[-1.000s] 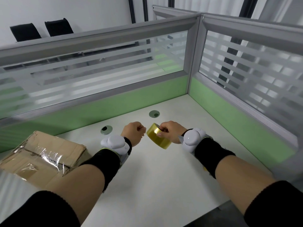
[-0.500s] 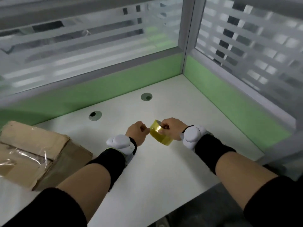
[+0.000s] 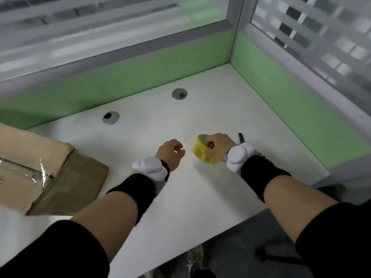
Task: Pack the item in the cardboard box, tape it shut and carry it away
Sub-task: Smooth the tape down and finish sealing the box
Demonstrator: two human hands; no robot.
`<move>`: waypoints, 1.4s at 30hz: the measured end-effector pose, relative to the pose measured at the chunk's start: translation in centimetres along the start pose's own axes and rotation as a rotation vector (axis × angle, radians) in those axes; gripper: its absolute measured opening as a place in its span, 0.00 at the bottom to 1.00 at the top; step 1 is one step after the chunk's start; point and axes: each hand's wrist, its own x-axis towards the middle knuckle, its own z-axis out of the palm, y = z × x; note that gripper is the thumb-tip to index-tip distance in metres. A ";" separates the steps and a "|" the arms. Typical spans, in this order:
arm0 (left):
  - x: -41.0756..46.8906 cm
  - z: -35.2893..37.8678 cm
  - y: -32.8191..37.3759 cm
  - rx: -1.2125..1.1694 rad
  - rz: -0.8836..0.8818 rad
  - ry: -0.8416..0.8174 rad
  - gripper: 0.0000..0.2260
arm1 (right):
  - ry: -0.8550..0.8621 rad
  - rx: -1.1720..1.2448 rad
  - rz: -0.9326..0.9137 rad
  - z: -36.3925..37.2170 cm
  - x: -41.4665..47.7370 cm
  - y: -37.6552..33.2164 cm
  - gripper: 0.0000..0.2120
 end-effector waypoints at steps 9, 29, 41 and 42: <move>-1.2 -2.0 -2.4 -0.010 -0.031 0.029 0.09 | -0.081 -0.167 -0.032 1.5 0.5 -1.0 0.06; -6.0 -16.0 -6.2 0.013 0.177 0.308 0.07 | 0.135 0.146 -0.182 2.1 -0.9 -18.0 0.12; -11.9 -25.4 -14.5 0.142 0.190 0.362 0.10 | 0.045 0.027 -0.375 6.6 -3.2 -30.5 0.13; -12.4 -25.7 -15.2 0.143 0.188 0.348 0.11 | 0.042 0.016 -0.372 6.8 -3.3 -30.9 0.13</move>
